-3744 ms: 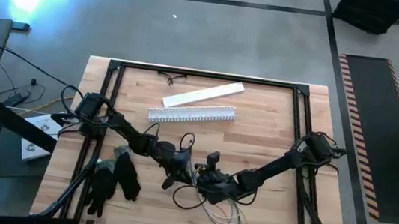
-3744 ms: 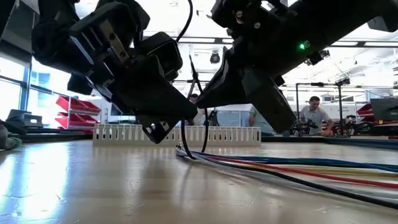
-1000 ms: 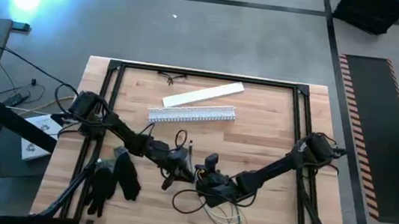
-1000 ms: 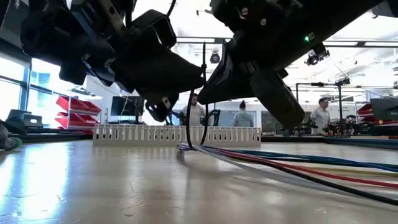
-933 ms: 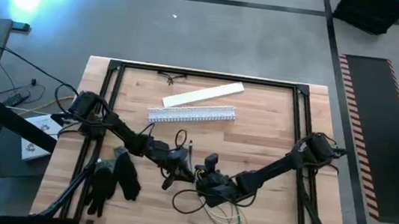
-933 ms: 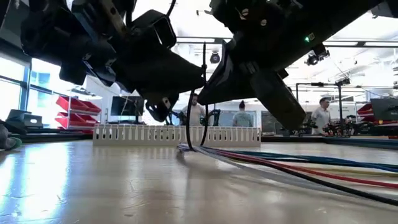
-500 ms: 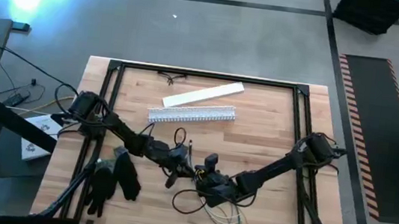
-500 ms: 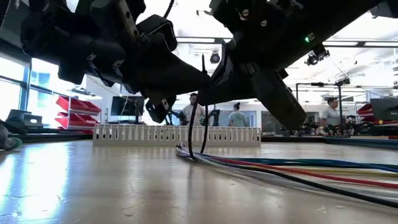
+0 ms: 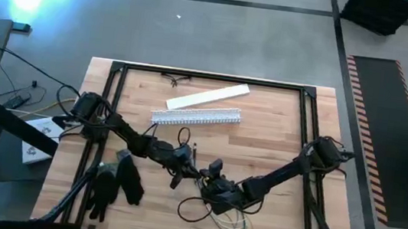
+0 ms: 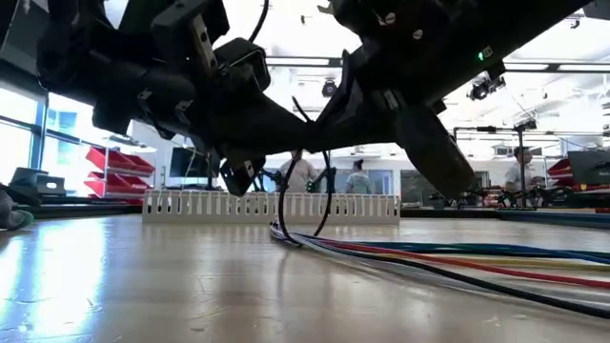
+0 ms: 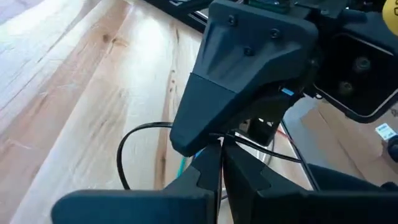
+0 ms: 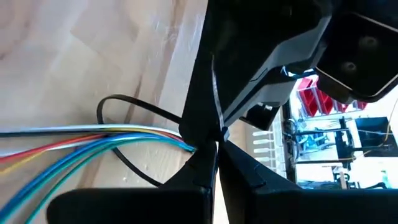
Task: Ziptie cables
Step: Wrap the black zip tie on the cable
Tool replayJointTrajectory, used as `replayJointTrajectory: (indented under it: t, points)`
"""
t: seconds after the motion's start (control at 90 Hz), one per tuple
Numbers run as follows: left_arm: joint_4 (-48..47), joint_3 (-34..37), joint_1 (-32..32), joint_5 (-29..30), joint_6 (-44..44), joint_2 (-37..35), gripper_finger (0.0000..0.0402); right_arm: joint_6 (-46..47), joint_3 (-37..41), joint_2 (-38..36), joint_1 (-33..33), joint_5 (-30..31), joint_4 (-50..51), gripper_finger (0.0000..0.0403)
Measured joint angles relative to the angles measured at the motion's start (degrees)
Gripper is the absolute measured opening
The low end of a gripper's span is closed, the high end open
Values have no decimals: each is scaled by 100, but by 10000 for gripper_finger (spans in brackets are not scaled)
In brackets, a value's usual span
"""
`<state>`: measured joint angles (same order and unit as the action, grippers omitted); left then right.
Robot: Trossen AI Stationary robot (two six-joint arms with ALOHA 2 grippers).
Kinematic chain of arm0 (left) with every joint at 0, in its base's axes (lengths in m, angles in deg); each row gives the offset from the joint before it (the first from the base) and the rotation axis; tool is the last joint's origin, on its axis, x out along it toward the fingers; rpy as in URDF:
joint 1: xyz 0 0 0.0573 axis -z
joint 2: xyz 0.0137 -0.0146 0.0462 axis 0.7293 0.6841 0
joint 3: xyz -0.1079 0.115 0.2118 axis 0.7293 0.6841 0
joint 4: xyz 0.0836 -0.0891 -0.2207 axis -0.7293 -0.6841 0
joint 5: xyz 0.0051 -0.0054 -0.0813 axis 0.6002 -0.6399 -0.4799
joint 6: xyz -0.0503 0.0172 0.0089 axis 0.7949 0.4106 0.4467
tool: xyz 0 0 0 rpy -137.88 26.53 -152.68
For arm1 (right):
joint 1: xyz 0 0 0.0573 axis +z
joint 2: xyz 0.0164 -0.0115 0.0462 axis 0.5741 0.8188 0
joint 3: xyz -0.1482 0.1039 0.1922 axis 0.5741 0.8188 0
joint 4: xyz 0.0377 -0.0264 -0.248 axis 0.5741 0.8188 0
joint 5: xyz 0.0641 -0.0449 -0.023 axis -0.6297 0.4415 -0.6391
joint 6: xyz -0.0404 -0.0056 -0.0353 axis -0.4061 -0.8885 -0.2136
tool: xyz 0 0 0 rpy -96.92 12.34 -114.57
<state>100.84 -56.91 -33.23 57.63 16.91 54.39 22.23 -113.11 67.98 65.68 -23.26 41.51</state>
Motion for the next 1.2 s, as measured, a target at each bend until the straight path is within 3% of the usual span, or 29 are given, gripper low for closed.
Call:
replayJointTrajectory:
  t: [0.433, 0.678, 0.822, 0.956, 1.2]
  points:
    - [-2, 0, 266, 467, -309, 3, 0, 258, 0, -27, 51, -36, -42, 4]
    - [9, -5, 461, 896, -480, 4, 0, 457, 0, -379, 95, -298, 97, 87]
    - [-42, -4, 458, 1047, -479, 10, 0, 591, -12, -468, 101, -755, 84, 136]
    - [-22, 0, 422, 1145, -500, 17, 0, 753, -22, -466, 163, -1069, 145, 146]
    - [0, 0, 426, 1132, -498, 15, 0, 973, -17, -459, 184, -645, 269, 146]
